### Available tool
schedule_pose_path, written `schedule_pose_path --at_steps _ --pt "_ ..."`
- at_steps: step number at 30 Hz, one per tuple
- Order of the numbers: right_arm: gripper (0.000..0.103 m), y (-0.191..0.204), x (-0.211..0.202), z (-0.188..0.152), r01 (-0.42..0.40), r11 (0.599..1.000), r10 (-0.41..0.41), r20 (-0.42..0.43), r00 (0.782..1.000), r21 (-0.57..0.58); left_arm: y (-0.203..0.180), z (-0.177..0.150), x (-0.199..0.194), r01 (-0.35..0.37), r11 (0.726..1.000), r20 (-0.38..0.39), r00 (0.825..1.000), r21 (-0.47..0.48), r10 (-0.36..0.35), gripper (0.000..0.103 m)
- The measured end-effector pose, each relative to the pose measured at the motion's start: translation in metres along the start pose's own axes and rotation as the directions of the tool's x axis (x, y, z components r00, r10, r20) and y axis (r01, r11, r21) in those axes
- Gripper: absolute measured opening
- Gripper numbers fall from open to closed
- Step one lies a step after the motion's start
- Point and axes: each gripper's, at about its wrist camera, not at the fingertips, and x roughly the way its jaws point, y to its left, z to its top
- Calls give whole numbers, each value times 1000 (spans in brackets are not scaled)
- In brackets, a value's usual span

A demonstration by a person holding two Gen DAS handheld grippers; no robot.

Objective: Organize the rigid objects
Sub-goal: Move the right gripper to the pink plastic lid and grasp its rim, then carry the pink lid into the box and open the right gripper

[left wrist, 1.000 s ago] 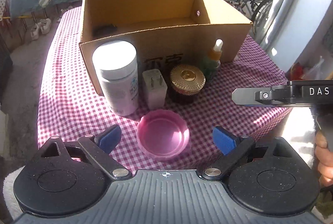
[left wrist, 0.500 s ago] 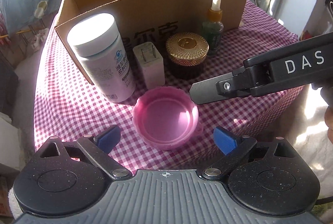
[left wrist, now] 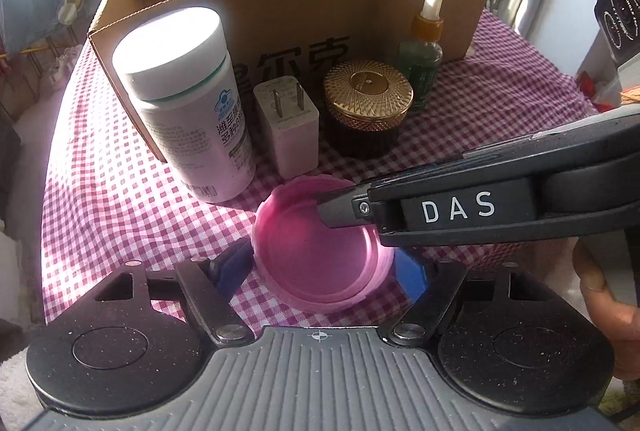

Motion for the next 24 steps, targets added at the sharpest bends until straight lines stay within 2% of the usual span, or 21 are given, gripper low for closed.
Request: schedule_pose_path --at_steps 2,10,15,24 --pt "21 1 4 0 12 1000 -12 7 1000 -5 -1 0 1 -11 1000 6 1000 3 11 76" --pt "21 0 -6 -3 15 1000 -16 27 1000 4 -5 2 -6 -4 1000 26 1000 -2 4 75" --pt "21 2 -26 -2 18 1000 -18 57 998 -7 -11 4 -17 -10 1000 52 999 7 9 75" --pt "21 22 -72 -1 22 998 -10 169 986 -64 -22 13 -63 -47 998 171 984 32 41 75"
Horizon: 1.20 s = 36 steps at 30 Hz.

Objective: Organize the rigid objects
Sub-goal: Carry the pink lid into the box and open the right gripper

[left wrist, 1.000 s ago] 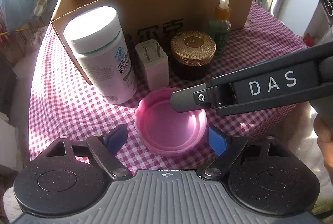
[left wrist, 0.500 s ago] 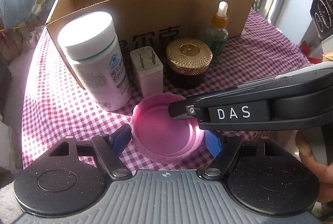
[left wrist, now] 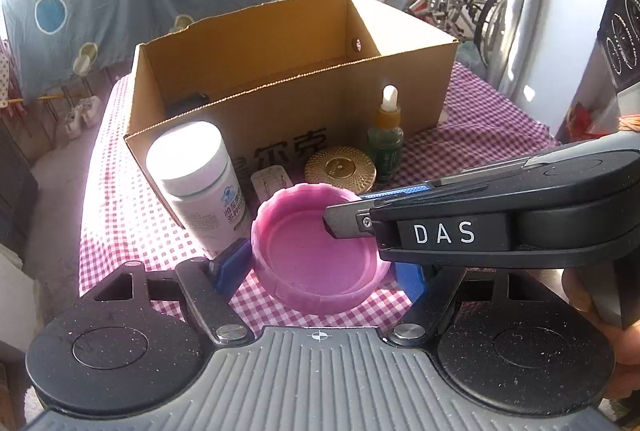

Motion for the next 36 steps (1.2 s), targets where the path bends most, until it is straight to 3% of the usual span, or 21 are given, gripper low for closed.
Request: schedule_pose_path --at_steps 9,15,21,24,30,36 --pt "22 24 -33 69 -21 992 38 134 990 -126 8 66 -37 -53 998 179 983 43 45 76" --pt "21 22 -9 137 -64 989 75 81 994 -135 31 116 -19 -32 998 176 984 46 24 76" --pt "21 7 62 191 -77 991 66 -97 993 -113 59 149 31 -3 1000 39 999 11 2 76" --pt "22 -7 106 203 -85 994 70 -214 974 -62 75 157 65 19 1000 -66 998 -21 -20 76" --pt "21 -42 183 211 -79 996 90 -392 916 43 101 156 124 36 996 -247 967 -79 -55 76" --pt "21 -57 233 212 -56 996 80 -467 881 65 112 153 162 9 996 -355 934 -89 -40 76"
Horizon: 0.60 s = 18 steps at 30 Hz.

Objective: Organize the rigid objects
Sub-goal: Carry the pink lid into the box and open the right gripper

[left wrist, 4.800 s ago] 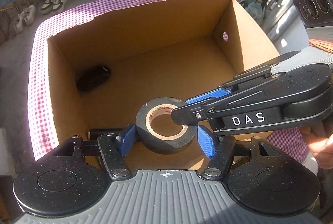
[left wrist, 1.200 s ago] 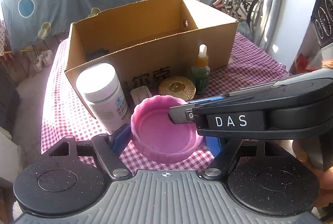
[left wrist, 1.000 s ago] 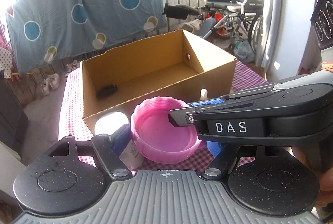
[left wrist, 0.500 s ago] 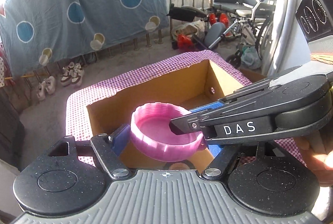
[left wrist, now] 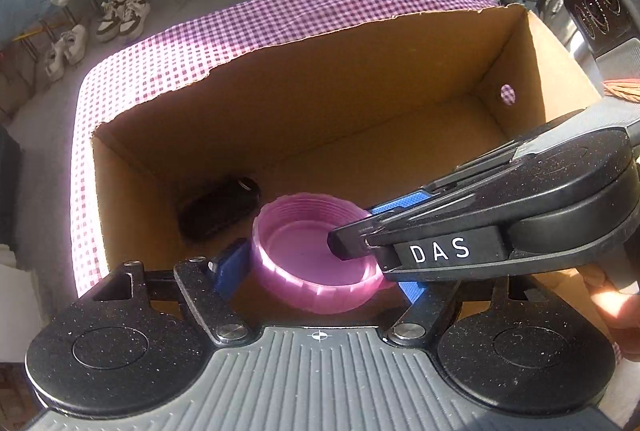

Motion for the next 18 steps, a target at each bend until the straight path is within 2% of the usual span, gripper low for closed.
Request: schedule_pose_path --at_steps 3,10,12,14,16,18 --pt "23 -4 14 8 4 1000 -4 -21 1000 6 2 4 9 -26 999 -38 999 23 27 76" --pt "25 -6 23 12 -22 999 23 -41 999 41 1 4 9 -40 998 -52 998 42 42 79" --pt "28 -8 21 11 -31 998 33 -39 999 48 0 2 5 -34 998 -48 998 44 36 81" --pt "43 -8 19 10 -30 998 31 -23 999 56 -2 1 1 -37 998 -42 998 46 38 82" --pt "51 -6 12 8 -22 999 22 2 1000 50 -4 1 -5 -39 998 -34 999 43 40 82" --pt "51 -4 1 5 -29 999 28 27 999 46 -6 -1 -12 -36 999 -21 999 39 37 82"
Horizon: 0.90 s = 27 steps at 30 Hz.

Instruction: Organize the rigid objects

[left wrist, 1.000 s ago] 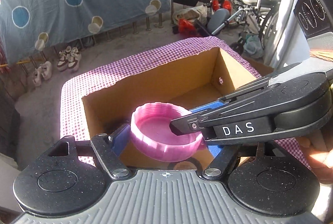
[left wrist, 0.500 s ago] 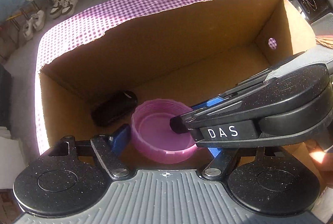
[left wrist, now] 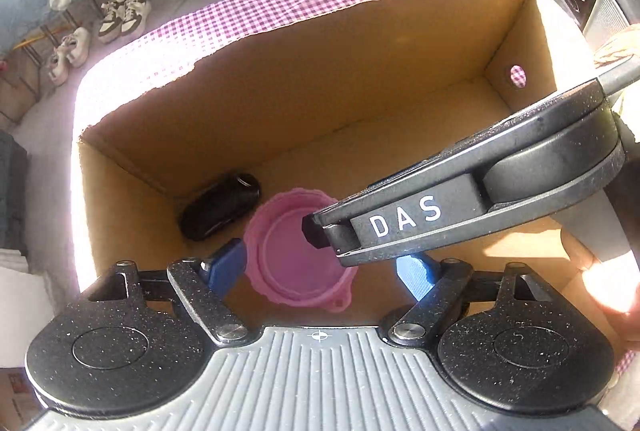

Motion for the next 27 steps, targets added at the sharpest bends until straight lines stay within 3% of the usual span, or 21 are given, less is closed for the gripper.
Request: schedule_pose_path --at_steps 4,8,12,15,17,19,22,24,27 --pt "51 9 -37 -8 -24 999 26 84 996 -22 -8 -8 -32 3 1000 75 997 -6 -3 85" --pt "53 21 -104 -35 -70 996 80 207 975 -55 -14 -23 -74 19 1000 181 983 -5 -18 88" --pt "62 32 -170 -84 -100 987 138 356 924 -123 -13 -44 -115 76 997 303 950 9 -75 95" --pt "75 33 -215 -131 -89 981 159 464 871 -171 -14 -61 -136 113 993 380 918 34 -117 97" --pt "88 33 -235 -165 -71 980 159 526 836 -184 -16 -75 -144 142 989 425 893 38 -144 98" --pt "103 34 -243 -197 -41 983 140 586 798 -180 -20 -92 -149 168 985 457 875 28 -162 101" --pt "103 33 -241 -241 33 989 70 648 758 -145 -30 -115 -149 170 985 488 858 21 -159 101" --pt "103 30 -231 -265 74 992 11 669 743 -98 -38 -128 -143 189 982 475 862 20 -176 102" --pt "103 21 -217 -291 133 991 -84 662 745 -23 -46 -145 -126 266 964 444 865 -12 -233 102"
